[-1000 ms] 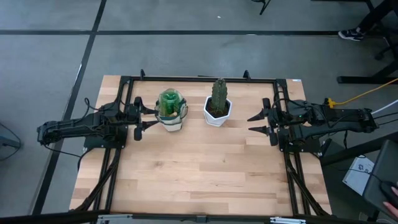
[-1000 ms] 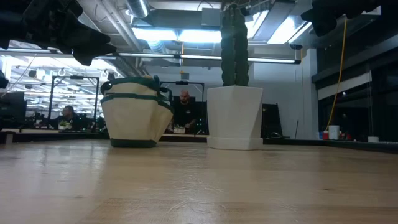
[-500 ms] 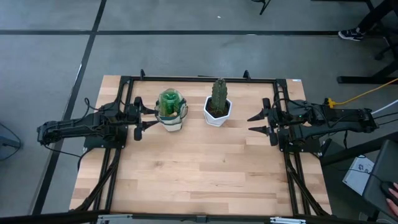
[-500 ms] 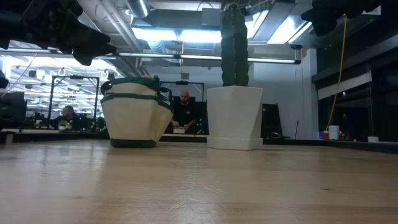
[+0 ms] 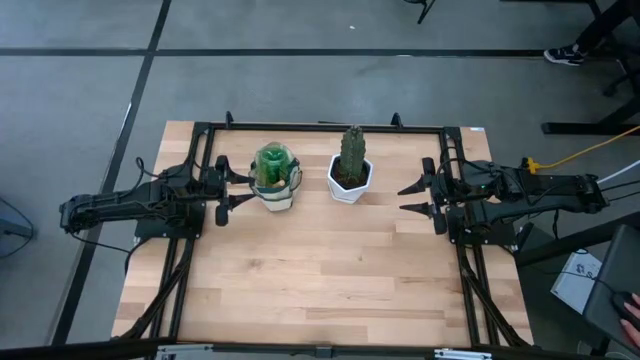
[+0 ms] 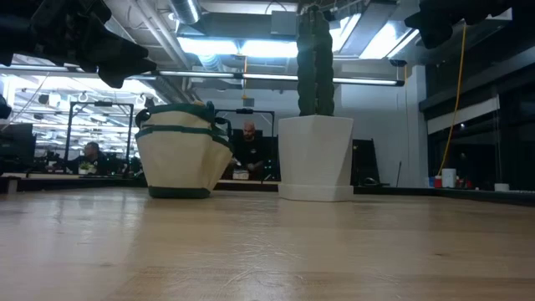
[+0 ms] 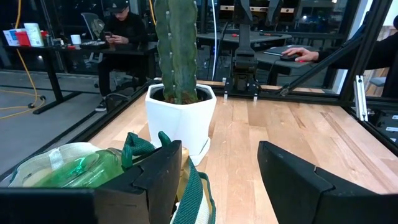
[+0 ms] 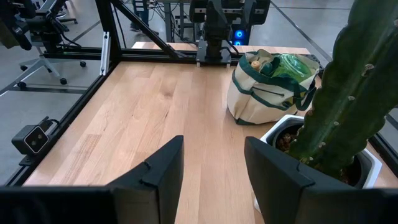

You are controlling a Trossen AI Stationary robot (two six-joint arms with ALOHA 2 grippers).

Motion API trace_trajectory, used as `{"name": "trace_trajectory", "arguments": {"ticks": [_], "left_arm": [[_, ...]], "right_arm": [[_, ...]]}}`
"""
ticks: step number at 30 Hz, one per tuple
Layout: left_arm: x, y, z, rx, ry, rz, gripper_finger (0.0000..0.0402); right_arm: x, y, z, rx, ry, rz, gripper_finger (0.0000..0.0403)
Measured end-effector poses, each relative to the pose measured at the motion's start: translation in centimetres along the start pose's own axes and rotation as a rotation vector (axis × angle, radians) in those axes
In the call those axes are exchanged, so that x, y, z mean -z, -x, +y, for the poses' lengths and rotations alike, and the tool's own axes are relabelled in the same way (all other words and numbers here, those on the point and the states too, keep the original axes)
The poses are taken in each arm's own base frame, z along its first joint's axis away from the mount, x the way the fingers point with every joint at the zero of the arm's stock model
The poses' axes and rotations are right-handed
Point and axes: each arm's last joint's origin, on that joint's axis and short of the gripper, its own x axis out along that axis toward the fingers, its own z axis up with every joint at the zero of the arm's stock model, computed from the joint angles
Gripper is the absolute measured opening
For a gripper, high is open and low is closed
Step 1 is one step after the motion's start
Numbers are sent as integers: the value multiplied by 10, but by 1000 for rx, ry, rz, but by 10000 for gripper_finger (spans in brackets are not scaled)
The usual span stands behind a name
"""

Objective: Pick & Place Garden tools in Gardening bag
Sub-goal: Return to Home Position

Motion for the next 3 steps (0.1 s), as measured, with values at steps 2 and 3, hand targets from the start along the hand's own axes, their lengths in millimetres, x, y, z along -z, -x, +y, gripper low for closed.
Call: {"name": "trace_trajectory", "arguments": {"ticks": [2, 3], "left_arm": [[0, 0, 0, 0, 0, 0, 207], [0, 0, 0, 0, 0, 0, 208]], "right_arm": [[0, 0, 0, 0, 0, 0, 172], [0, 0, 0, 0, 0, 0, 172]]}}
